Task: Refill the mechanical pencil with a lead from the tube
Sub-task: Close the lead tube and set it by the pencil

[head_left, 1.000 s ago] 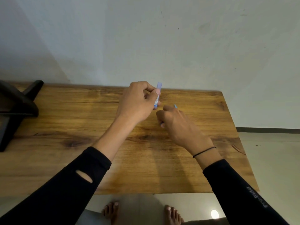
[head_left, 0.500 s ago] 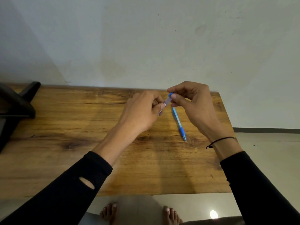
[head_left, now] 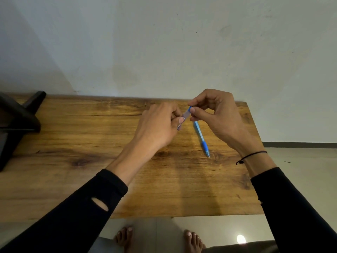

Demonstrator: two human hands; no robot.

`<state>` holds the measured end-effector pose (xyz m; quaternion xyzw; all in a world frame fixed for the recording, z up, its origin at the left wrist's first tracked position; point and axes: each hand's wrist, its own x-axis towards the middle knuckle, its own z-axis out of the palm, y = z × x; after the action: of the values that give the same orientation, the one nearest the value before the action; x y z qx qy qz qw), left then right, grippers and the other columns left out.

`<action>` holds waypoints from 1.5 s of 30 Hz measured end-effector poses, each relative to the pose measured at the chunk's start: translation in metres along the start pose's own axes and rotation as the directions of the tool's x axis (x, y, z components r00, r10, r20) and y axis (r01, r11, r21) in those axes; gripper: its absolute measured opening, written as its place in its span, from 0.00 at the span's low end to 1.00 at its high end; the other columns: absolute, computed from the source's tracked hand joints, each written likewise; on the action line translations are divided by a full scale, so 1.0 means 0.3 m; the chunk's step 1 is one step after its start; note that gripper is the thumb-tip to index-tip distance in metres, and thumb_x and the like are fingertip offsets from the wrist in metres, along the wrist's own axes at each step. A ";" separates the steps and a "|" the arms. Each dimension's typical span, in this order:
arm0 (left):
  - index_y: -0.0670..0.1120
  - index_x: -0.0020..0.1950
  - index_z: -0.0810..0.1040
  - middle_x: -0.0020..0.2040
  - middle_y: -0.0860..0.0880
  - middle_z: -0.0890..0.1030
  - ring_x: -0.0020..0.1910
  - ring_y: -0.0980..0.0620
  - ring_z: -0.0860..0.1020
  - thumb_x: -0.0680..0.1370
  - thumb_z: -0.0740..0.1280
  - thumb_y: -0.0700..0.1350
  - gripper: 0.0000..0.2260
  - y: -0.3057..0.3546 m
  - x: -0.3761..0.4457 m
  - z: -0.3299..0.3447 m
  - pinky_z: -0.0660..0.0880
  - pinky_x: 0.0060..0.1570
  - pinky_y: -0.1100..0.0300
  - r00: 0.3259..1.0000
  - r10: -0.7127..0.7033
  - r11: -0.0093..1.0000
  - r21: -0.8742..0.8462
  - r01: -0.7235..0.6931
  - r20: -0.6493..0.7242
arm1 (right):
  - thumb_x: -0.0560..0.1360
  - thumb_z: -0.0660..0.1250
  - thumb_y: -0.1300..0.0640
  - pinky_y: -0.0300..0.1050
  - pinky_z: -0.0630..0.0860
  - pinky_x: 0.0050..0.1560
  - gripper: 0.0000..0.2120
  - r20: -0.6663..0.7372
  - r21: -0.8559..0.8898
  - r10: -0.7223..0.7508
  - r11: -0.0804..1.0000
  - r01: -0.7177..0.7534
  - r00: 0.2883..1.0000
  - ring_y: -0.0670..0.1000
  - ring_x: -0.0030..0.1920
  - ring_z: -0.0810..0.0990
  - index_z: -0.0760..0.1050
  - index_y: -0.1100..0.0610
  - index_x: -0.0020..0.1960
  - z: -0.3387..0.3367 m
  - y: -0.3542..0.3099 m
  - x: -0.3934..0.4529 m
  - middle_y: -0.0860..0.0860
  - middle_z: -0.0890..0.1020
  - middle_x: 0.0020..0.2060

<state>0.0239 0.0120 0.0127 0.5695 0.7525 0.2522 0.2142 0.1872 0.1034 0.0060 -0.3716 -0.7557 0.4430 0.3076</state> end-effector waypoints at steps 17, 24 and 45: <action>0.49 0.48 0.85 0.39 0.50 0.90 0.40 0.51 0.90 0.84 0.72 0.46 0.06 -0.028 0.024 0.050 0.87 0.53 0.45 0.986 -0.163 0.896 -0.415 0.156 0.018 | 0.70 0.84 0.53 0.40 0.81 0.59 0.34 0.167 -0.370 -0.018 0.925 0.079 0.986 0.45 0.61 0.80 0.77 0.56 0.72 0.047 -0.007 -0.019 0.48 0.81 0.61; 0.50 0.50 0.84 0.38 0.51 0.90 0.41 0.54 0.90 0.84 0.71 0.47 0.05 -0.063 0.042 0.081 0.87 0.53 0.43 0.982 -0.150 0.888 -0.420 0.187 0.119 | 0.69 0.79 0.43 0.49 0.77 0.58 0.36 0.228 -0.578 -0.098 0.787 0.215 0.969 0.52 0.59 0.73 0.77 0.60 0.70 0.050 0.000 -0.035 0.52 0.74 0.60; 0.53 0.63 0.82 0.60 0.49 0.83 0.60 0.46 0.81 0.84 0.69 0.52 0.09 -0.107 0.018 0.102 0.73 0.51 0.53 0.998 0.013 0.947 0.322 0.010 -0.068 | 0.70 0.74 0.39 0.56 0.64 0.57 0.39 0.398 -0.774 0.023 0.544 0.323 0.917 0.52 0.64 0.73 0.62 0.45 0.76 0.090 0.102 -0.059 0.44 0.80 0.63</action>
<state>0.0170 0.0142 -0.0314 0.5883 0.7901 0.1456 0.0920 0.1841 0.0868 -0.0353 -0.3160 -0.9463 0.0676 -0.0105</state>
